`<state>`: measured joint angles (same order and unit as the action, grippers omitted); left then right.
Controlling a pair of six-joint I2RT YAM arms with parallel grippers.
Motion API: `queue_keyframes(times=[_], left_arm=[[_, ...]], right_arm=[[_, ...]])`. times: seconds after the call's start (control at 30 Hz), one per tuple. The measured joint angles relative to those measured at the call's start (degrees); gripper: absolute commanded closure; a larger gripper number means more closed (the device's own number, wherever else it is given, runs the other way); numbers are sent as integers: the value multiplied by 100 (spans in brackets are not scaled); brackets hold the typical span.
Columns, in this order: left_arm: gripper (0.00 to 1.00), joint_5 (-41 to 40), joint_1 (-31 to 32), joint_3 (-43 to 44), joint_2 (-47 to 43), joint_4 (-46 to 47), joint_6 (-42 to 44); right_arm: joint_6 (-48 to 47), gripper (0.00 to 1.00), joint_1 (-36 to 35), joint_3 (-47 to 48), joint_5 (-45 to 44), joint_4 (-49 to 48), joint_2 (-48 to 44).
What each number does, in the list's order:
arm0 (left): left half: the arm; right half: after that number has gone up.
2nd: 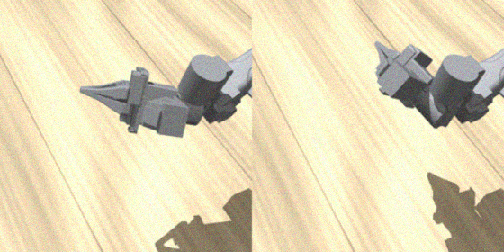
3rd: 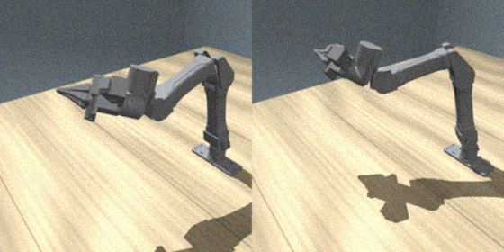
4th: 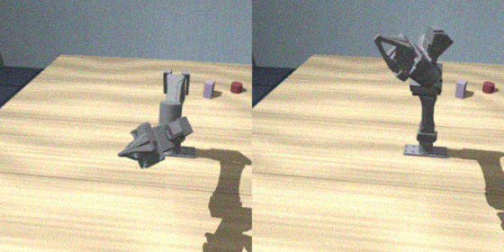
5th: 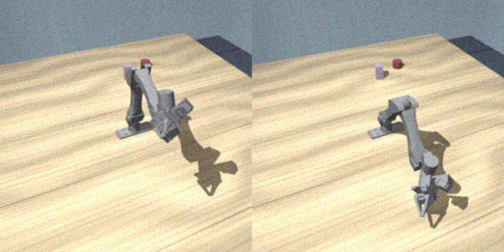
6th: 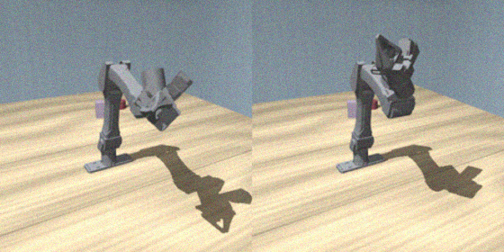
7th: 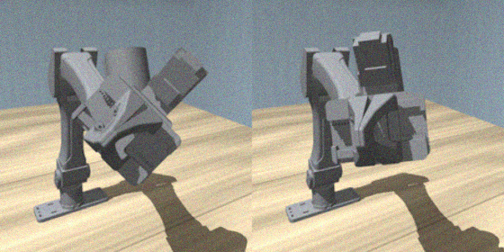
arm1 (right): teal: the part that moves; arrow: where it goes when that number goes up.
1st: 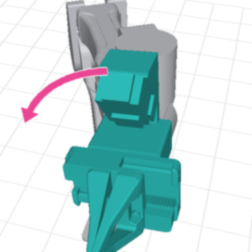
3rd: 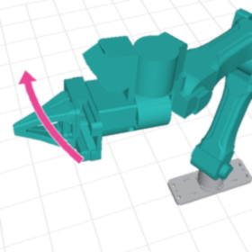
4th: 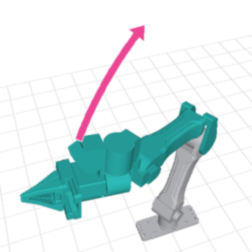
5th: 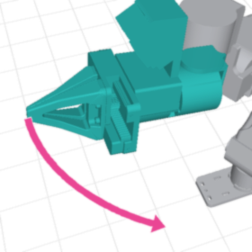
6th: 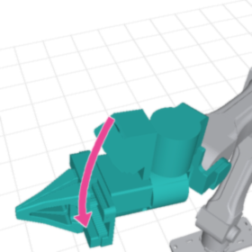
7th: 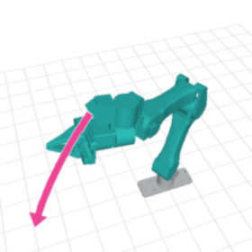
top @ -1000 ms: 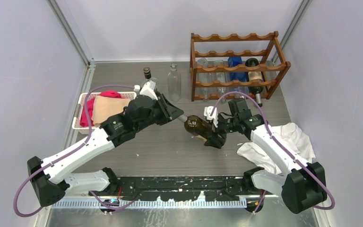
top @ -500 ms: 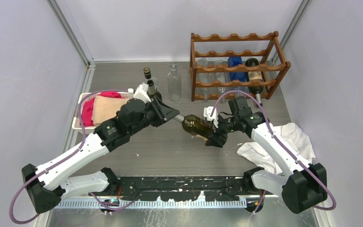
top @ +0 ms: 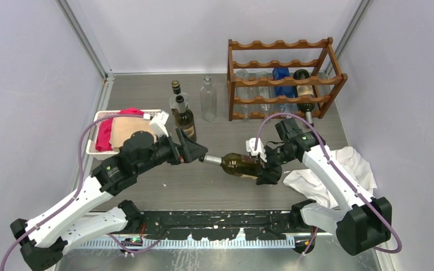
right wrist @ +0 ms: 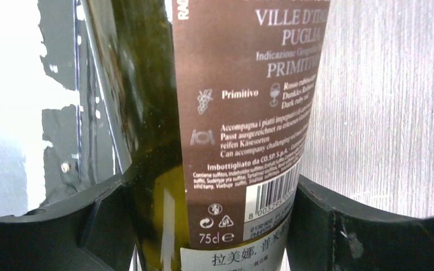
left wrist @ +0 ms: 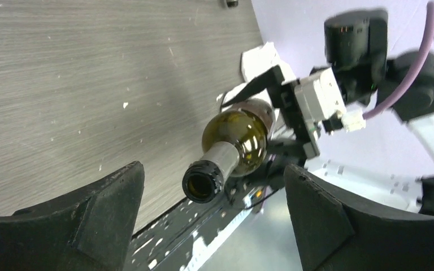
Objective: Put the wine bottle on the wine rack
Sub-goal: Pick up the wine bottle from the center of the board.
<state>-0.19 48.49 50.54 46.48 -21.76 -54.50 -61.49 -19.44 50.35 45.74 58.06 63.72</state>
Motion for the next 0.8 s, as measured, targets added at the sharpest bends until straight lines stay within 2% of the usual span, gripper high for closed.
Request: queue_keyframes(times=[0.23,0.43,0.57,0.8], left_arm=[[7,1241,-20,-870,-800,96,568],[8,2277,7,-1884,-533,1231,238],[8,2297,380,-1993,-63,1753,63],[7,1609,1270,-1993,831,2793,-219]], right_arm=[[-1687,99,-68,378,-990,1189,28],[-3025,99,-203,573,-1377,1856,96],[-3598,99,-459,564,-1604,1976,140],[-4280,99,-750,505,-1823,1978,144]])
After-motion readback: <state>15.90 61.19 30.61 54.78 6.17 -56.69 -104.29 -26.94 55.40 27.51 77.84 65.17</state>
